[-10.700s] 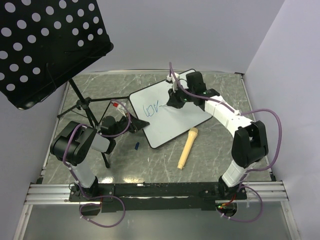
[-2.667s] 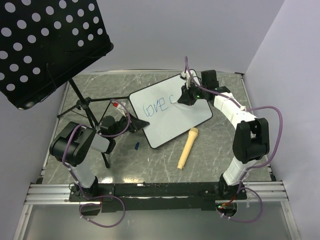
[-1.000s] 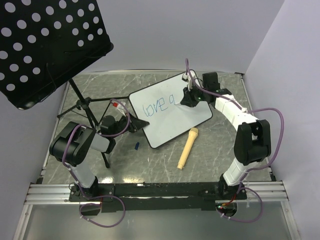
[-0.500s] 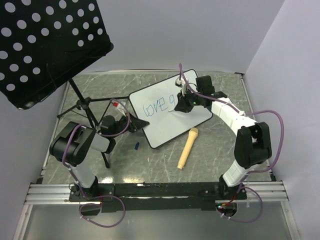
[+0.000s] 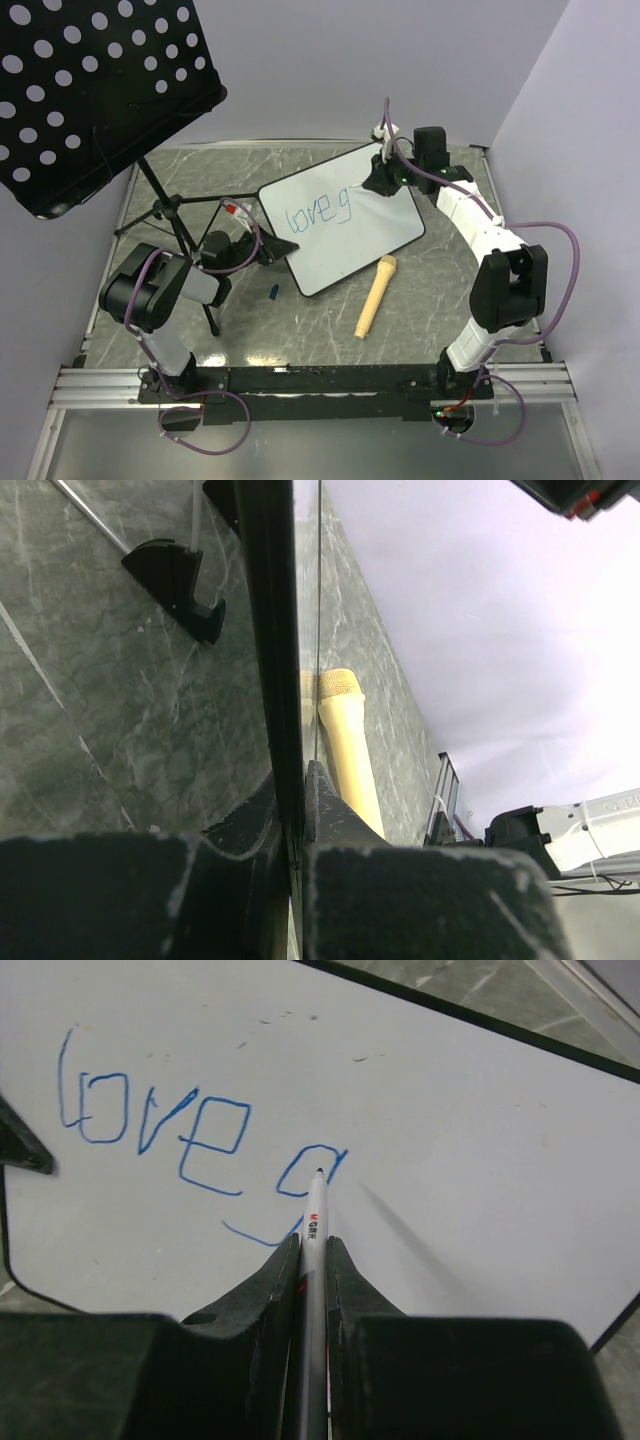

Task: Write a sentence on the whiteboard

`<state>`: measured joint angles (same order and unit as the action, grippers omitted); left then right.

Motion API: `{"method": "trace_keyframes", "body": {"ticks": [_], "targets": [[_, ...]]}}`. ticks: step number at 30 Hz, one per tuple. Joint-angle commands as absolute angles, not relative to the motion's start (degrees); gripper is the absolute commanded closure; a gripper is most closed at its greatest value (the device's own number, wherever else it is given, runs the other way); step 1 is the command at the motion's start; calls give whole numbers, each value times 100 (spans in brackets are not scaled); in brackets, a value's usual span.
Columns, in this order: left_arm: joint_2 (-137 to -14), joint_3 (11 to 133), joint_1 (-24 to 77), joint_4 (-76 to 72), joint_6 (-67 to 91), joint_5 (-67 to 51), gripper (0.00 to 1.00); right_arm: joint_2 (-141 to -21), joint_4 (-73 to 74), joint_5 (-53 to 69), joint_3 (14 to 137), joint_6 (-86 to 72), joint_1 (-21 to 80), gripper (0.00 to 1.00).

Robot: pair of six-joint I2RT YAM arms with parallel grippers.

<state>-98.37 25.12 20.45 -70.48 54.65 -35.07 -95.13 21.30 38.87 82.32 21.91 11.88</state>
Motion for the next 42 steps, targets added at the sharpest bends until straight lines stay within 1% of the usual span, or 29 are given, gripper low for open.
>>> {"method": "trace_keyframes", "body": {"ticks": [1,15,22,34,42], "targets": [[-9765,2654,2092,-8262,5142,-3876,99,-9764,1960,3736,8569,2145,1108,100],[-9853,2689,2092,-8358,5194,-3920,99,-10327,2039,3639,8982,2127,1116,100],[-9835,2707,2092,-8271,5142,-3902,99,-10213,2039,3709,8632,2215,1116,100],[-9809,2742,2083,-8201,5133,-3850,99,-9659,2048,3779,7937,2373,1107,100],[-9809,2751,2083,-8218,5133,-3867,99,-9650,1987,3762,7945,2329,1116,100]]}}
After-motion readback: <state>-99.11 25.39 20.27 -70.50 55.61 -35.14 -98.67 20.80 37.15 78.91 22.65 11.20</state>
